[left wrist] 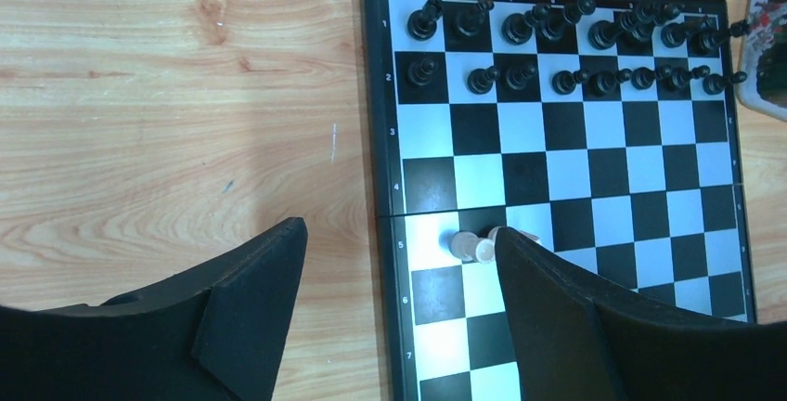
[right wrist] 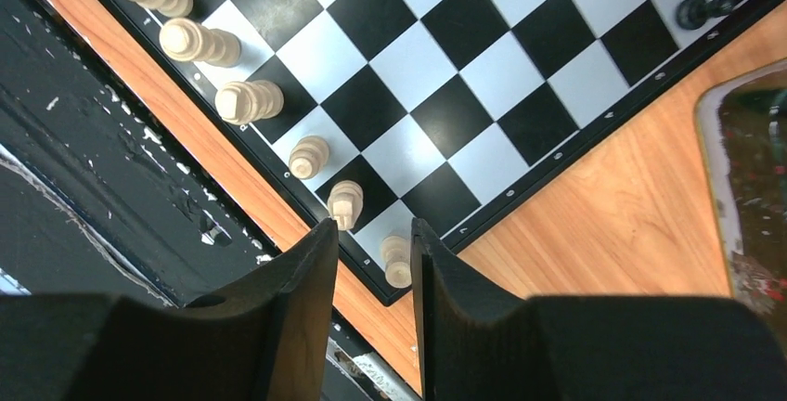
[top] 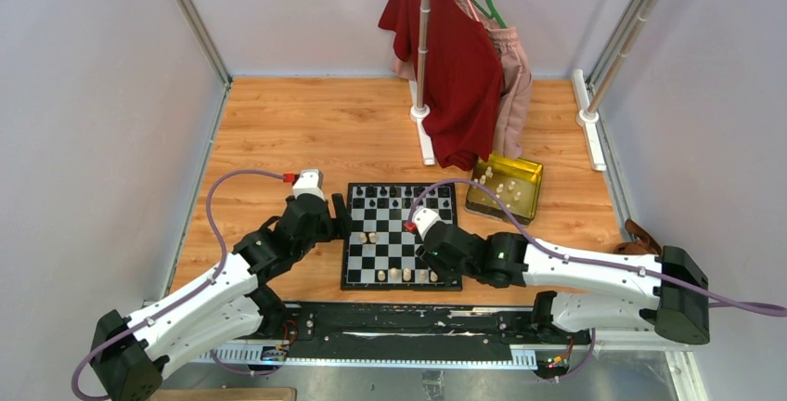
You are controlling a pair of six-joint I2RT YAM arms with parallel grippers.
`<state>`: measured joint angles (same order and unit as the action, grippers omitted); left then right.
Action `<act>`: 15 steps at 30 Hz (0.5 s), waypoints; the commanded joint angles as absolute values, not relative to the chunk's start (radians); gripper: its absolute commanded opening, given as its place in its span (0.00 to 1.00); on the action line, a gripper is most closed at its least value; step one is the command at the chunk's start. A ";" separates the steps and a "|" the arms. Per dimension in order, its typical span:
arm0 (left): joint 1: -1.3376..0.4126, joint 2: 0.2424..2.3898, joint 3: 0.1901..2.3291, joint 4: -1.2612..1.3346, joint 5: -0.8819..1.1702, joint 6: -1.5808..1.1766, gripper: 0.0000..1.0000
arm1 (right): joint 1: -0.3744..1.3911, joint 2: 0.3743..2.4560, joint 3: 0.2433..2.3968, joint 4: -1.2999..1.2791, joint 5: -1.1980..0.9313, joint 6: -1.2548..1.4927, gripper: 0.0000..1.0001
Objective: Set up the chess pieces on the board
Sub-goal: Place the chess piece on the chessboard, then pick up the chess piece from the chessboard.
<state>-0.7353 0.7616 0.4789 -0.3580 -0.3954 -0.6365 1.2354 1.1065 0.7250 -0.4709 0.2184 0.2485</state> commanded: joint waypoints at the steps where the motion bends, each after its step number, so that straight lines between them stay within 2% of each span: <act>1: -0.754 0.783 0.497 -0.355 -0.354 -0.637 0.78 | 1.250 1.060 0.773 -0.510 0.286 0.219 0.39; 15: -0.876 0.921 0.486 -0.236 -0.348 -0.574 0.76 | 1.249 1.034 0.795 -0.522 0.343 0.191 0.39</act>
